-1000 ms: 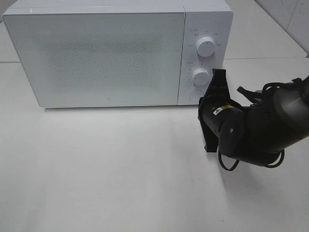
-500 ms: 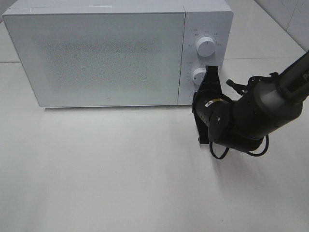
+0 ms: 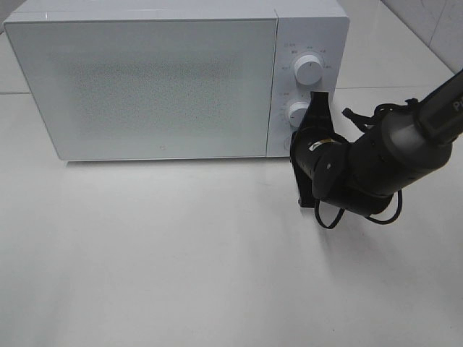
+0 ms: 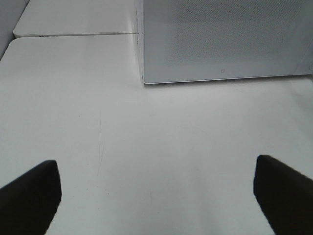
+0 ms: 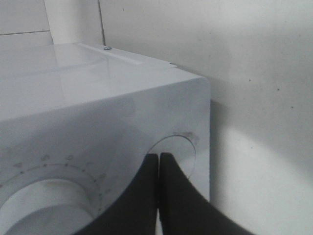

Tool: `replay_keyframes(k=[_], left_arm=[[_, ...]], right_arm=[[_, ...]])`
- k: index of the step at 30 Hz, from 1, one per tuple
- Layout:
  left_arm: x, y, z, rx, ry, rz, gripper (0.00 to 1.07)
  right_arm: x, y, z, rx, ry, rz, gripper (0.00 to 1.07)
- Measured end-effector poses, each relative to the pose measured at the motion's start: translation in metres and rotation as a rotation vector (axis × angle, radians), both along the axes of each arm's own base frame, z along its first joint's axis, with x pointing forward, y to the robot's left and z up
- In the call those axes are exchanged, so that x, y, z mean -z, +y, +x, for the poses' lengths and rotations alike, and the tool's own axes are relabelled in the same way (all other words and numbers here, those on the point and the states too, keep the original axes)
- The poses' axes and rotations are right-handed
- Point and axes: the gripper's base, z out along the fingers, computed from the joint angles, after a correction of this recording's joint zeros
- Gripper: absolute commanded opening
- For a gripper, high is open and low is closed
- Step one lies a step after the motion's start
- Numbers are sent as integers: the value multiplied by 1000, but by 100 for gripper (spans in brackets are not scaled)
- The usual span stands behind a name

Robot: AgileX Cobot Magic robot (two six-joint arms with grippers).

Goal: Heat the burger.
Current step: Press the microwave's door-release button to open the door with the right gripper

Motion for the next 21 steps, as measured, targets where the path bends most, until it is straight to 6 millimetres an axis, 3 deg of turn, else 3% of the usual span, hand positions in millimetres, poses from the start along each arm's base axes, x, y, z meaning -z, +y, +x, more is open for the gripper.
replay_keyframes(k=[21], left_arm=[[0, 0, 0, 0, 0, 0, 101]], right_arm=[[10, 4, 10, 19, -6, -17, 0]])
